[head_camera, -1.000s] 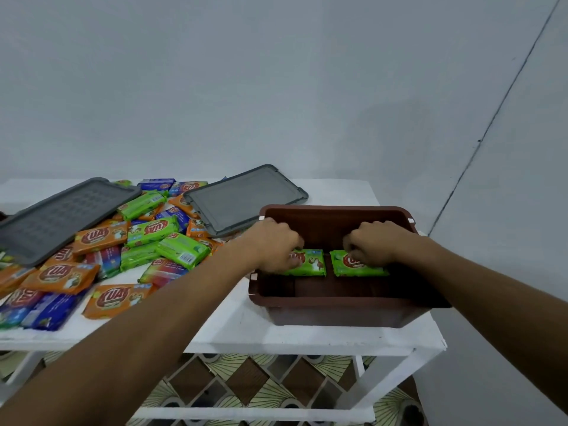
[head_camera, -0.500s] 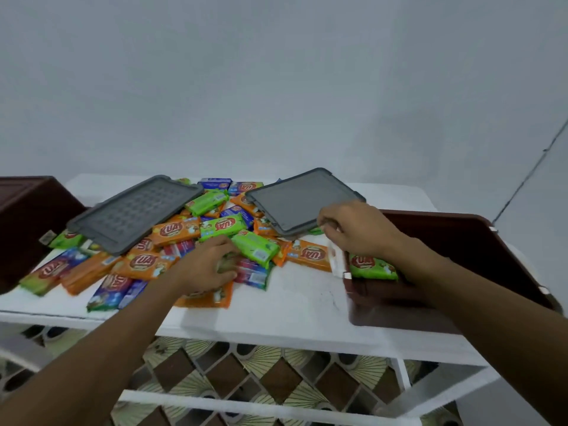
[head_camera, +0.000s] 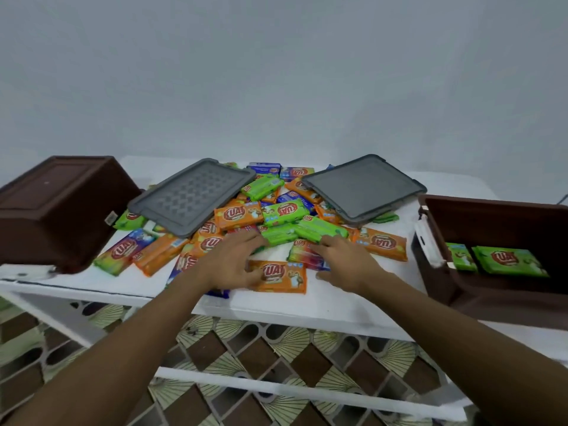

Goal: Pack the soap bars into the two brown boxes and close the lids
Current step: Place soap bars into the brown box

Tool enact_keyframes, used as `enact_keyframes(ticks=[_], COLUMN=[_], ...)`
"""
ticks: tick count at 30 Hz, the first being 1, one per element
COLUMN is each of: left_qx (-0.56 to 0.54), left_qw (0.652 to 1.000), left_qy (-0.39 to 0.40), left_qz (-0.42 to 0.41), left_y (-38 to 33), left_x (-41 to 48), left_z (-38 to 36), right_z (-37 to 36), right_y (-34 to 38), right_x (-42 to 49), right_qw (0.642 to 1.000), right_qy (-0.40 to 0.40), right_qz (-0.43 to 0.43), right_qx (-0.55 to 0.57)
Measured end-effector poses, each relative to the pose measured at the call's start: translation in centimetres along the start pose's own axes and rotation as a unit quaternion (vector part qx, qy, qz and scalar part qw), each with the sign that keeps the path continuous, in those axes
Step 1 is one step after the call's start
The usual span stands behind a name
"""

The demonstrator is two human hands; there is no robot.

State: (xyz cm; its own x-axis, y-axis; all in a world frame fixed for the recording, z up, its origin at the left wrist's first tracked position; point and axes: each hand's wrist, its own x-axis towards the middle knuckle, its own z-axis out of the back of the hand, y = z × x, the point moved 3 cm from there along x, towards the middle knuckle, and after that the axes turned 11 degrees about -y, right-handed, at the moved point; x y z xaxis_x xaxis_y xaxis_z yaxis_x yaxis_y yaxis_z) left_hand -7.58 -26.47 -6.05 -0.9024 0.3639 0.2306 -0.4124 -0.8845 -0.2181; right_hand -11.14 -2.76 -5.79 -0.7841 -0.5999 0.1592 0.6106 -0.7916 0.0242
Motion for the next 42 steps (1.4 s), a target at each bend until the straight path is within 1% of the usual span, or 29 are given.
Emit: enact_keyframes(ticks=[3,4,7,10,14,16,18,20,21,22,24,25,27,29,31,33,37,39,42], left_qx=[0.039,0.034,0.010,0.039,0.045,0.040,0.028,0.019,0.017,0.015,0.003,-0.005,-0.019,-0.030,-0.039,-0.043,-0.055,-0.073,-0.071], left_qw=[0.998,0.997,0.997,0.997,0.998,0.998,0.998,0.998,0.998,0.998,0.998,0.998,0.998,0.998,0.998,0.997,0.996,0.994,0.993], left_qy=[0.038,0.044,0.025,-0.015,-0.042,-0.056,-0.061,-0.061,-0.064,-0.064,-0.063,-0.060,-0.050,-0.049,-0.055,-0.057,-0.068,-0.082,-0.085], left_qz=[0.034,0.046,0.072,0.062,0.029,0.016,0.015,0.019,0.018,0.017,0.016,0.016,0.010,-0.001,-0.011,-0.022,-0.017,-0.018,-0.031], left_y=[3.2,4.0,4.8,4.8,4.0,3.2,2.2,1.4,0.7,0.1,-1.4,-2.0,-3.7,-5.4,-7.2,-9.1,-12.9,-15.3,-19.5], left_x=[-1.0,-1.4,-1.8,-1.8,-1.4,-1.0,-0.3,0.5,1.0,1.4,2.5,3.1,4.3,5.5,6.7,8.0,11.0,12.3,14.7], left_z=[0.5,0.6,0.7,1.0,1.5,1.8,1.9,1.9,1.9,1.9,2.0,2.0,2.3,2.8,3.2,3.3,3.3,3.4,3.2], right_z=[-0.4,-0.5,-0.7,-0.8,-0.5,0.3,1.4,2.7,3.3,3.9,5.0,5.6,7.2,8.5,9.9,11.1,12.9,13.5,14.1], right_y=[0.1,0.2,0.4,0.6,0.6,0.3,-0.3,-0.9,-1.6,-2.1,-3.2,-3.7,-5.1,-6.3,-7.8,-9.5,-12.9,-14.9,-18.2], right_x=[0.1,0.3,0.5,0.3,-0.1,-0.3,-0.6,-0.7,-0.7,-0.8,-1.2,-1.3,-2.1,-2.8,-3.9,-5.3,-8.1,-9.4,-11.7], right_qw=[1.000,0.999,0.998,0.996,0.991,0.988,0.985,0.974,0.960,0.936,0.867,0.844,0.811,0.775,0.760,0.738,0.667,0.661,0.676], right_qy=[-0.003,-0.002,-0.002,0.005,-0.012,-0.019,-0.041,-0.066,-0.068,-0.068,-0.069,-0.079,-0.108,-0.112,-0.111,-0.131,-0.176,-0.177,-0.170], right_qz=[-0.027,-0.034,-0.056,-0.081,-0.129,-0.147,-0.161,-0.196,-0.230,-0.268,-0.322,-0.328,-0.334,-0.346,-0.352,-0.360,-0.374,-0.374,-0.370], right_qx=[-0.003,-0.006,-0.020,-0.025,0.034,0.041,0.046,0.094,0.145,0.220,0.375,0.416,0.467,0.516,0.535,0.555,0.620,0.626,0.614])
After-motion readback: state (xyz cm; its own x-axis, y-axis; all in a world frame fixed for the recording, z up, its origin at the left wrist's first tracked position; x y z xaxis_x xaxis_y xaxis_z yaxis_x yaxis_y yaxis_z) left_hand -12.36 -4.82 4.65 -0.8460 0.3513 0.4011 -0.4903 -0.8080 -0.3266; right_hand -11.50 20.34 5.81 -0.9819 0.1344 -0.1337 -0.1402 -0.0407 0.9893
